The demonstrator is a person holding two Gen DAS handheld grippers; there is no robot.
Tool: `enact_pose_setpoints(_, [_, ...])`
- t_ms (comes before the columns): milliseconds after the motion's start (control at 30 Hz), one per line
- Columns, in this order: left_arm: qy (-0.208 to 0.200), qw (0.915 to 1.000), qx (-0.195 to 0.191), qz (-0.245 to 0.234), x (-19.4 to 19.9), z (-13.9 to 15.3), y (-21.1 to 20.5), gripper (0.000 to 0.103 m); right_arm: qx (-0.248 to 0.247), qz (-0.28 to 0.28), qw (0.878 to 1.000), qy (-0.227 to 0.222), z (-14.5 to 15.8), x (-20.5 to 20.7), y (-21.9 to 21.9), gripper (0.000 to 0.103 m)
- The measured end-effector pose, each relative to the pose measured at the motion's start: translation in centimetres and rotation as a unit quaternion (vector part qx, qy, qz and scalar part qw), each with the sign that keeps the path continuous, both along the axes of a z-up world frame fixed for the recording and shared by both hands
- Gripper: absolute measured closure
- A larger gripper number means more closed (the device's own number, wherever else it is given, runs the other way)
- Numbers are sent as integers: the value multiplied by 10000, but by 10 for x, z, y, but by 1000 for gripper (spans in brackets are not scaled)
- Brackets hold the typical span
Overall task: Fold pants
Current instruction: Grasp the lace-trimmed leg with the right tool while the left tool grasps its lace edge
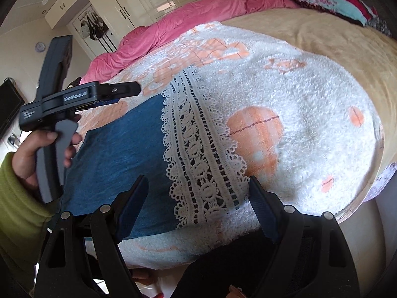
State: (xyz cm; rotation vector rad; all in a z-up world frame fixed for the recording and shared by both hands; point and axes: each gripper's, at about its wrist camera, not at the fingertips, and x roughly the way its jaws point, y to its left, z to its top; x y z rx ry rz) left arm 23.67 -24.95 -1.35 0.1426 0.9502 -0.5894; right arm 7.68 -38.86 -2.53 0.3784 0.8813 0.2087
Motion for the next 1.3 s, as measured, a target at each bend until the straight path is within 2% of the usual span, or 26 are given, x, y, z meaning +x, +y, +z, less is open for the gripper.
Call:
enact_pose_setpoints(67, [123, 9999, -49, -94, 7, -5, -8, 10, 60, 67, 10000, 16, -1, 1, 1, 14])
enact_pose_setpoints(133, [166, 9996, -38, -208, 11, -10, -15, 10, 41, 126, 9999, 6, -1, 1, 3, 12])
enact_pose_setpoints(233, [231, 9991, 38, -364, 17, -18, -24, 19, 25, 156, 9999, 12, -1, 2, 4, 13])
enact_pose_setpoints(400, [419, 9973, -341, -494, 28, -24, -27, 21, 37, 111, 9999, 91, -3, 7, 5, 12])
enact_pose_setpoints(500, [454, 9968, -299, -582, 30, -29, -29, 24, -31, 151, 9998, 111, -4, 12, 8, 12])
enact_pose_setpoints(600, [613, 9951, -419, -655, 34, -36, -29, 29, 19, 156, 9998, 103, -5, 12, 7, 12])
enact_pose_setpoints(667, [678, 9941, -475, -705, 33, -39, -29, 38, -33, 149, 9999, 65, -4, 11, 8, 18])
enact_pose_setpoints(733, [710, 9933, -531, -748, 31, -38, -28, 47, -83, 151, 9999, -3, -2, 6, 8, 32])
enact_pose_setpoints(800, [752, 9917, -632, -829, 28, -37, -27, 53, 18, 189, 9998, -33, -2, 5, 7, 41])
enact_pose_setpoints(933, [715, 9915, -606, -905, 29, -41, -29, 53, 130, 165, 9998, 13, -5, 7, 4, 40])
enact_pose_setpoints(1000, [585, 9920, -609, -940, 29, -42, -32, 41, 197, 156, 9997, 33, -5, 8, 4, 36])
enact_pose_setpoints(1033, [592, 9915, -616, -981, 29, -44, -34, 37, 257, 190, 9995, 51, -6, 9, 4, 28])
enact_pose_setpoints(1133, [547, 9927, -509, -949, 26, -46, -39, 37, 291, 258, 9992, 67, -6, 13, 7, 26])
enact_pose_setpoints(1200, [606, 9926, -551, -897, 26, -46, -38, 43, 110, 258, 9996, 48, -4, 12, 11, 31])
enact_pose_setpoints(1233, [628, 9923, -607, -876, 26, -44, -36, 52, 75, 245, 9997, 44, -4, 13, 12, 37])
enact_pose_setpoints(1267, [607, 9921, -638, -889, 24, -43, -35, 60, 66, 235, 9997, 27, -4, 13, 13, 38])
enact_pose_setpoints(1300, [582, 9917, -671, -927, 22, -42, -35, 64, 93, 235, 9997, 6, -3, 13, 12, 42])
